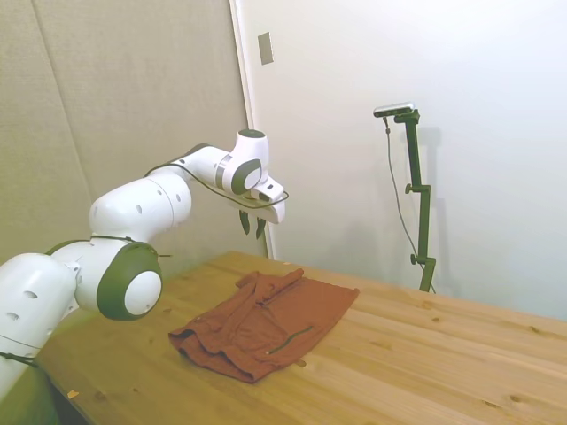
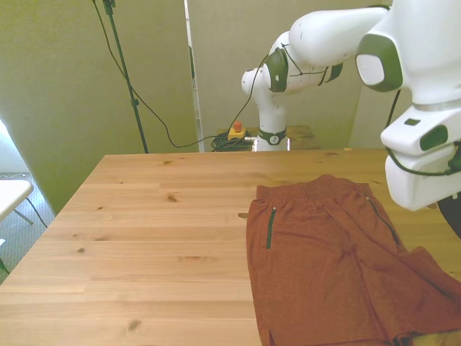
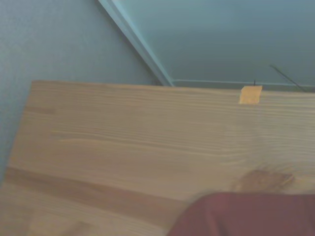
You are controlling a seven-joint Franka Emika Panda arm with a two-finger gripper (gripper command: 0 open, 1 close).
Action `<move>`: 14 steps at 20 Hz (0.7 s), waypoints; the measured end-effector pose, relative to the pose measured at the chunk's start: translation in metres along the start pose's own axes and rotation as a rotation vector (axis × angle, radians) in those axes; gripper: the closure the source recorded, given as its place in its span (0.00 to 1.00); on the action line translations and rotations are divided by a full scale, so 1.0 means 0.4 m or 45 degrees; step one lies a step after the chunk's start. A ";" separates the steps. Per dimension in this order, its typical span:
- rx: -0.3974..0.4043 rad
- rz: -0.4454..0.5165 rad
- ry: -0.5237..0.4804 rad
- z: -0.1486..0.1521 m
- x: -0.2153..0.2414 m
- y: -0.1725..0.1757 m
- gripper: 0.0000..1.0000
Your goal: Unfold the shorts
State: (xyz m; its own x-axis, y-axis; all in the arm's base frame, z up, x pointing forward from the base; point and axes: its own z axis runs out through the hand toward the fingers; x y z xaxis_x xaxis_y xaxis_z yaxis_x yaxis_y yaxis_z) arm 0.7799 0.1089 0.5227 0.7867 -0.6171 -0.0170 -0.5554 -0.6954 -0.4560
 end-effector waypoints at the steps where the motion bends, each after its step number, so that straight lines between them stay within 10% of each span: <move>1: 0.004 -0.005 0.006 -0.032 0.000 0.000 0.00; 14: -0.382 0.197 0.165 -0.284 0.091 0.250 0.00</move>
State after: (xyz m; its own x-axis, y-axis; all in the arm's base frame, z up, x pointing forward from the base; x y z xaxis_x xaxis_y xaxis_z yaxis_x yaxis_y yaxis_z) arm 0.7224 -0.0250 0.5775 0.6568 -0.7520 0.0563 -0.7349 -0.6550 -0.1754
